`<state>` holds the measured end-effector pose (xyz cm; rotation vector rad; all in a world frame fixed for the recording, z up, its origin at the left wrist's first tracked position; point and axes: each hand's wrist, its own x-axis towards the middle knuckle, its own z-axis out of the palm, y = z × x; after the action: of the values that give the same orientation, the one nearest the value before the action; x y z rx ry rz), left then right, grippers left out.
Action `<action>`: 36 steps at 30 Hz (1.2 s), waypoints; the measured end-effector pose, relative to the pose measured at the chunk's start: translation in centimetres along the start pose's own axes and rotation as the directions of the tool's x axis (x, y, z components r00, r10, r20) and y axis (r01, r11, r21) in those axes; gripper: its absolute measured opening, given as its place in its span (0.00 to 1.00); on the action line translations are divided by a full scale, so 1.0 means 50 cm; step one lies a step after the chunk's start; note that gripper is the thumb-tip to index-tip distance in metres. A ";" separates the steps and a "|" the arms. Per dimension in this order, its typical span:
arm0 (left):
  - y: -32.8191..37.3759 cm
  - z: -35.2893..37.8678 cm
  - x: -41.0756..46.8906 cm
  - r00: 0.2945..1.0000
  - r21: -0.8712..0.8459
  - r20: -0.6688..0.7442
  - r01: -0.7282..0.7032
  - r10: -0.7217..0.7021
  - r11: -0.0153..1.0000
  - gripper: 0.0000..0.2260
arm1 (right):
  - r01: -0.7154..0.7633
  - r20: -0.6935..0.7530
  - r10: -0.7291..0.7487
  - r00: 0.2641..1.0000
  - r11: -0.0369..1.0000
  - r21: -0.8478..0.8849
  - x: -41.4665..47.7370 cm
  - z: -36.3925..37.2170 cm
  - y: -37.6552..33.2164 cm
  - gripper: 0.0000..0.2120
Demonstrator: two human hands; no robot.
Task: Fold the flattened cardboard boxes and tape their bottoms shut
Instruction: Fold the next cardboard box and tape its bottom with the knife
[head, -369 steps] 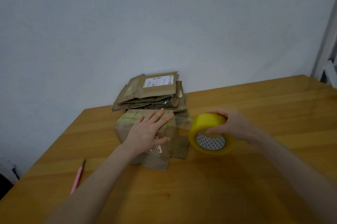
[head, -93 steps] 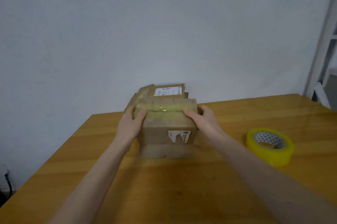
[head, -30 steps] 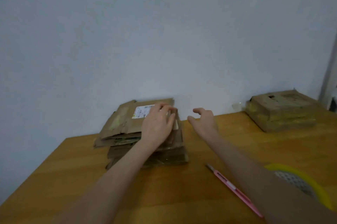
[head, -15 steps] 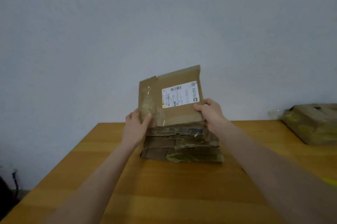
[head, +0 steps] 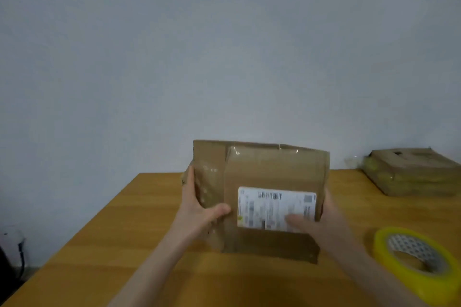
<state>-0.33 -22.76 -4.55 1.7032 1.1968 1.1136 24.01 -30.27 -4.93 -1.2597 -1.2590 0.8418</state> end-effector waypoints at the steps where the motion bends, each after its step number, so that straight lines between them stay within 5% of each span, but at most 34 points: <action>1: -0.010 0.012 -0.025 0.999 -0.028 0.043 0.011 -0.010 1.000 0.64 | -0.002 -0.007 0.001 1.000 0.998 -0.068 -0.019 0.003 0.020 0.27; 7: -0.060 0.052 -0.110 0.990 -0.060 0.133 0.064 -0.055 0.996 0.45 | 0.030 0.041 -0.020 0.999 0.967 -0.253 -0.073 0.029 0.107 0.39; 11: -0.070 0.027 -0.118 0.997 -0.072 0.055 -0.049 0.053 0.996 0.57 | 0.109 0.041 -0.101 0.994 0.933 -0.344 -0.076 0.012 0.102 0.50; 15: -0.059 0.020 -0.118 0.973 -0.016 0.000 -0.231 0.231 0.973 0.50 | 0.257 0.116 -0.230 0.966 0.887 -0.383 -0.056 -0.038 0.064 0.48; 20: -0.051 0.035 -0.101 0.972 -0.014 -0.008 -0.233 0.233 0.972 0.42 | 0.301 0.263 -0.206 0.943 0.862 -0.407 -0.026 -0.058 0.051 0.42; 24: -0.051 0.056 -0.092 0.963 0.065 0.021 -0.269 0.268 0.961 0.40 | 0.257 0.243 -0.176 0.954 0.899 -0.355 -0.021 -0.046 0.044 0.32; 28: -0.056 0.050 -0.091 0.974 0.003 0.019 -0.225 0.225 0.974 0.40 | 0.301 0.289 -0.176 0.941 0.826 -0.477 -0.016 -0.026 0.052 0.25; 32: -0.052 0.035 -0.104 0.964 0.036 0.041 -0.264 0.263 0.964 0.25 | 0.273 0.287 -0.160 0.945 0.868 -0.414 -0.012 -0.027 0.057 0.28; 36: -0.037 0.020 -0.090 0.975 0.030 -0.018 -0.221 0.222 0.975 0.36 | 0.238 0.243 -0.153 0.958 0.898 -0.370 -0.014 -0.022 0.065 0.33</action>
<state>-0.75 -26.68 -7.60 1.8859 1.0579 1.2555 25.50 -30.57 -8.07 -1.3527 -1.7618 0.5979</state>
